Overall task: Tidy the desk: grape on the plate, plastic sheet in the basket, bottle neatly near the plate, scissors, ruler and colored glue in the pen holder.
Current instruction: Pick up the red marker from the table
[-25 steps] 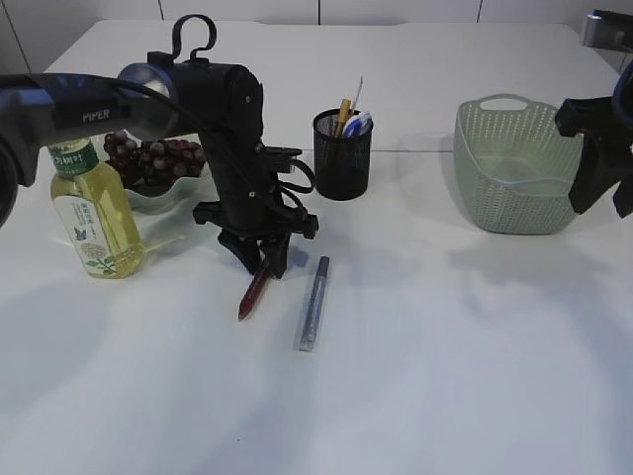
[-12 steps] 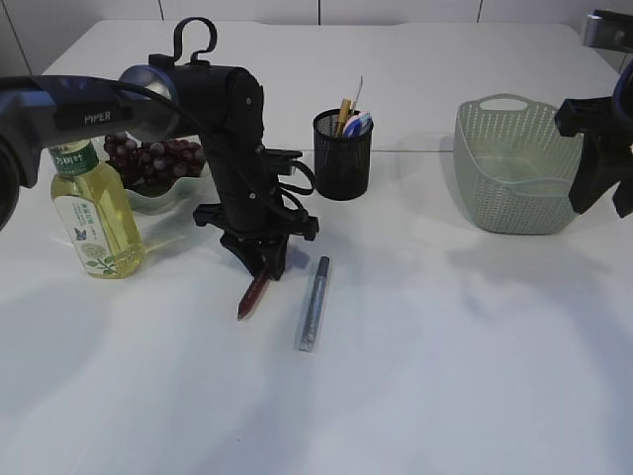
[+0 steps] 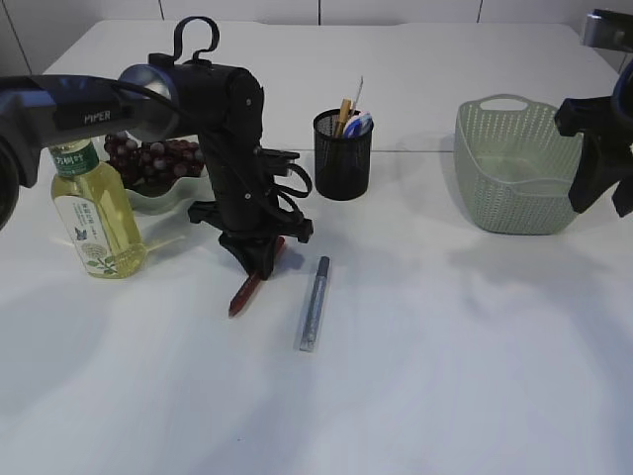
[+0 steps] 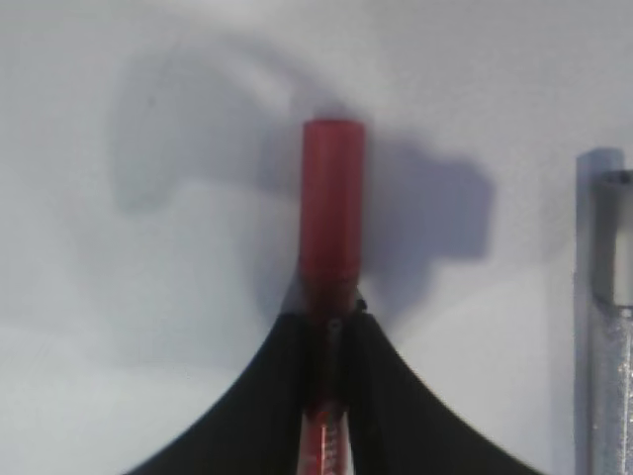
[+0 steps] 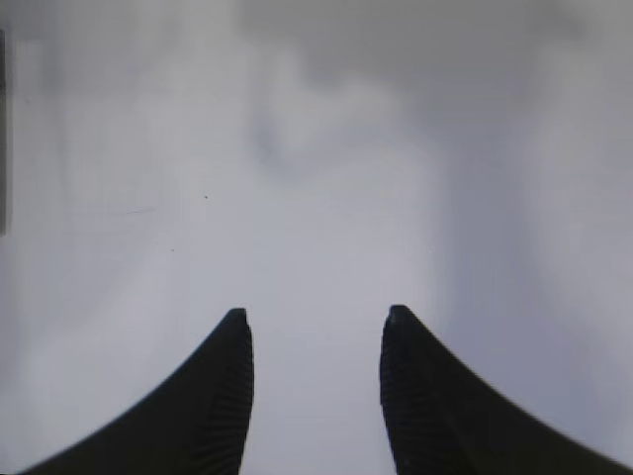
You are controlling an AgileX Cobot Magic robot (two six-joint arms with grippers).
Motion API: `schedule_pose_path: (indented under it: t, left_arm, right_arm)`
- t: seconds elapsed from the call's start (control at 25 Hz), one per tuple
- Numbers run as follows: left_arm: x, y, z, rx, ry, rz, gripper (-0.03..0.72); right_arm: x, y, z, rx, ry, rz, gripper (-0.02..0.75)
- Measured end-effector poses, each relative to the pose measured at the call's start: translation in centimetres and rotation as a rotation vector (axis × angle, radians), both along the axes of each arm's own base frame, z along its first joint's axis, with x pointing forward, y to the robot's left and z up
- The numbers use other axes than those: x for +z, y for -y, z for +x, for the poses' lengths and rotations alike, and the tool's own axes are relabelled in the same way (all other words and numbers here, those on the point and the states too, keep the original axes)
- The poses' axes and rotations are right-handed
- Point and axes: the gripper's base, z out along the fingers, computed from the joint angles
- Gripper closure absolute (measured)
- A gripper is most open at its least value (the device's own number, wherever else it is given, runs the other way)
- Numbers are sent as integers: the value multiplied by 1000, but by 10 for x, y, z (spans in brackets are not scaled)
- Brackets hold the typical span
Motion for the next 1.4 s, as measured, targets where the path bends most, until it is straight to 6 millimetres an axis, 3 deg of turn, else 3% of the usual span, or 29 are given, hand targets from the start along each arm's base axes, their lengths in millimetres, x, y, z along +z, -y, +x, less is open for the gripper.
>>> schedule_pose_path:
  t: [0.52, 0.96, 1.4]
  left_arm:
    - [0, -1, -3, -33, -31, 21, 611]
    - [0, 17, -19, -89, -55, 12, 611]
    - [54, -1, -49, -95, -31, 8, 611]
  right_arm:
    - [0, 0, 0, 0, 0, 0, 388]
    - [0, 0, 0, 1, 0, 0, 388]
    - [0, 0, 0, 1, 0, 0, 388]
